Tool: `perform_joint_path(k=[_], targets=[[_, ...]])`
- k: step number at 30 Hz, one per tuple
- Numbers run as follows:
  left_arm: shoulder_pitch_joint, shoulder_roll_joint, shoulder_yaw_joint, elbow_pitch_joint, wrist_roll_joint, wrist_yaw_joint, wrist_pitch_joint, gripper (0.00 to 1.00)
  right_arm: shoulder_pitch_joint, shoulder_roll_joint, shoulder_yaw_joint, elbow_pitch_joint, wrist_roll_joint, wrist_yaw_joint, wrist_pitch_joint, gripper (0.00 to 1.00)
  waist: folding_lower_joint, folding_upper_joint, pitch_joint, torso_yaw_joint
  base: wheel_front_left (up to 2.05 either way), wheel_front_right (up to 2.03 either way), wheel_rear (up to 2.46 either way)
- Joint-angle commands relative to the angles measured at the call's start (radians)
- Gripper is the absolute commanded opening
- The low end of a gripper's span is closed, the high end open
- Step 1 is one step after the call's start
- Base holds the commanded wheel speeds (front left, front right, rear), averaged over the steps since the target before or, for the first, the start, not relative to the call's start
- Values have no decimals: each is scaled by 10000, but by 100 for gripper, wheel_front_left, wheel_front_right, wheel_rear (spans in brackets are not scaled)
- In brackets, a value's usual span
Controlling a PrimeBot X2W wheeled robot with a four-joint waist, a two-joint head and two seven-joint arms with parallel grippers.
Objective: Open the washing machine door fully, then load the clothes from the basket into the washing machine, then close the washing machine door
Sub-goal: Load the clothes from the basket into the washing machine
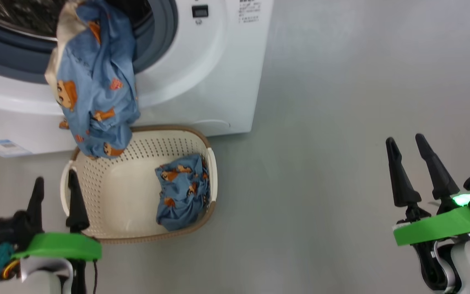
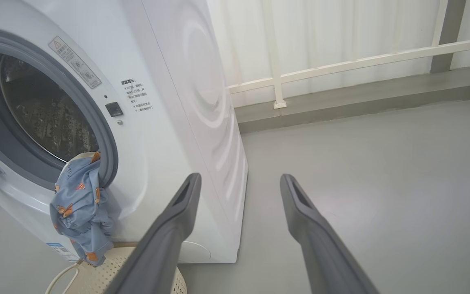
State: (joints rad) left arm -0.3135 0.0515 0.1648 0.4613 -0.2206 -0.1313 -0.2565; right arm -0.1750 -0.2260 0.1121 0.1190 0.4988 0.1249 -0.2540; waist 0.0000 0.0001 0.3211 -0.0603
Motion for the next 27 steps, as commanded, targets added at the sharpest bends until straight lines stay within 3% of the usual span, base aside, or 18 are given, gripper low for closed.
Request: perform_joint_path(k=[1,12,27], targets=[[-391,368,183,73,-179,6,-53,100,-253,-104,131,-273,-91,58,-78,100,0,-1,724,-50,0,0,0],[-2897,1445,-649,2434,-854,6,-53,100,-1135,158,361,-410,-98,58,-78,100,0,-1,2071,-487,0,0,0],[-5366,3080,-2148,4870,-1975,6,-53,100,-1561,380,630,-564,-104,58,-78,100,0,-1,3025,-1276,0,0,0]])
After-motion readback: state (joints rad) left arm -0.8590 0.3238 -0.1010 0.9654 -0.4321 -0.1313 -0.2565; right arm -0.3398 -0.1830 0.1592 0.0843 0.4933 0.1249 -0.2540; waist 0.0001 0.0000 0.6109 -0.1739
